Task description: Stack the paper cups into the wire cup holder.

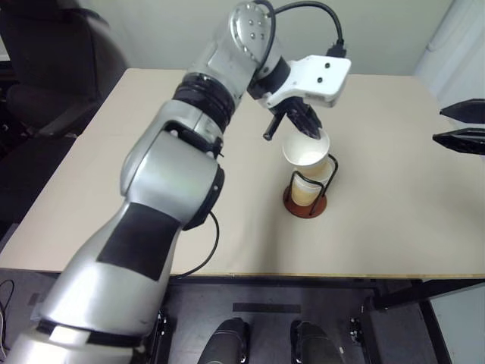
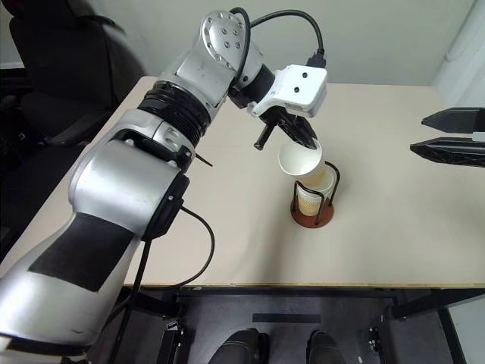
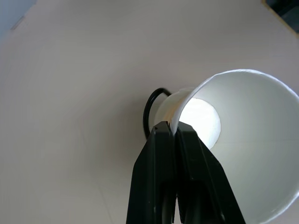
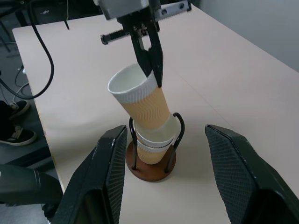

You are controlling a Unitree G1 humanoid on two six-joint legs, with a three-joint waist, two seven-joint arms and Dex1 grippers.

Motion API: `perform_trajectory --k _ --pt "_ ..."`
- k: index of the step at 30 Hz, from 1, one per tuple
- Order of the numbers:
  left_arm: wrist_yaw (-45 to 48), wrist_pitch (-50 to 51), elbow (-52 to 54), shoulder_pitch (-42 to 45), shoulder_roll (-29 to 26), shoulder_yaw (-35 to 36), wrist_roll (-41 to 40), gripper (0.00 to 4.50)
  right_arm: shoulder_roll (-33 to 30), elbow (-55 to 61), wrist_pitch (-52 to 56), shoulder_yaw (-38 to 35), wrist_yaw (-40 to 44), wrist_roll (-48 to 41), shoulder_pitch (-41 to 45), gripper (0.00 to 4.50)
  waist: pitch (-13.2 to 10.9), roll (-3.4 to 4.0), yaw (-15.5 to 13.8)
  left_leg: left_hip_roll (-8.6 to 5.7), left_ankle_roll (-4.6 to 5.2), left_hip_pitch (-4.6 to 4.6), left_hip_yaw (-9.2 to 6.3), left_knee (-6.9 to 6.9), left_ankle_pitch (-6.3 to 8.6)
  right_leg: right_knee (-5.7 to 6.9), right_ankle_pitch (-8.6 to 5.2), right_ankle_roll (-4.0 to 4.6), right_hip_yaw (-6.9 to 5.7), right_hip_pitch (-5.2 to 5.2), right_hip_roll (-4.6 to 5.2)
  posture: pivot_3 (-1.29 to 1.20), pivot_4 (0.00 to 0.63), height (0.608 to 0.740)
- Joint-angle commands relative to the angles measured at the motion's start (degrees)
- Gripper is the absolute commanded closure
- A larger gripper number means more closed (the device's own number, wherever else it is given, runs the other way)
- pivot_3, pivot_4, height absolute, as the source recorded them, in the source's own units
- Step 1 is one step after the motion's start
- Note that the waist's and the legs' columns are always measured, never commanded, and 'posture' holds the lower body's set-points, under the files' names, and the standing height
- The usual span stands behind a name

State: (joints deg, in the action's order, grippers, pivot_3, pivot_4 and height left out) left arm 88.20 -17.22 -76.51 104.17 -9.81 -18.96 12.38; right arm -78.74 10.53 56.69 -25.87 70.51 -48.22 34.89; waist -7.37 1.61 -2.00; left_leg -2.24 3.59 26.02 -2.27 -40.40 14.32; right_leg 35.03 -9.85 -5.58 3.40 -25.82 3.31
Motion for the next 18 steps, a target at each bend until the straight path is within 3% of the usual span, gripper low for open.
perform_trajectory --k 1,11,15,18 --pt "-0.2 -0.2 0.4 0.1 0.4 1.2 0.5 4.43 -1.6 1.1 0.1 -2.5 -0.5 -1.1 0.6 1.86 0.0 -0.01 0.0 -0.02 0.00 -0.02 0.04 0.01 0.00 0.00 0.00 0.00 -0.03 0.00 -0.06 0.00 0.150 0.740" --pt "-3.3 0.2 0.1 -1.0 1.3 0.6 3.8 4.43 -1.5 2.3 1.0 -3.3 -1.1 -1.5 -0.6 1.86 0.0 0.00 0.0 -0.03 0.04 -0.02 0.04 -0.17 0.02 0.03 0.04 -0.06 -0.02 0.04 -0.05 0.00 0.150 0.740" --pt "-3.7 0.0 0.0 -1.1 1.5 0.7 4.6 3.53 -1.6 2.6 1.3 -3.3 -1.1 -1.5 -1.0 1.86 0.0 0.00 0.0 -0.02 0.05 -0.01 0.03 -0.22 0.01 0.03 0.05 -0.08 -0.01 0.08 -0.04 0.00 0.150 0.740" --pt "-3.5 0.4 0.0 -1.0 1.8 1.2 4.7 2.44 -1.7 2.7 1.3 -3.3 -1.2 -1.7 -1.3 1.86 0.0 0.00 0.0 -0.04 0.07 -0.01 0.04 -0.24 0.02 0.03 0.05 -0.09 -0.01 0.09 -0.03 0.00 0.150 0.740"
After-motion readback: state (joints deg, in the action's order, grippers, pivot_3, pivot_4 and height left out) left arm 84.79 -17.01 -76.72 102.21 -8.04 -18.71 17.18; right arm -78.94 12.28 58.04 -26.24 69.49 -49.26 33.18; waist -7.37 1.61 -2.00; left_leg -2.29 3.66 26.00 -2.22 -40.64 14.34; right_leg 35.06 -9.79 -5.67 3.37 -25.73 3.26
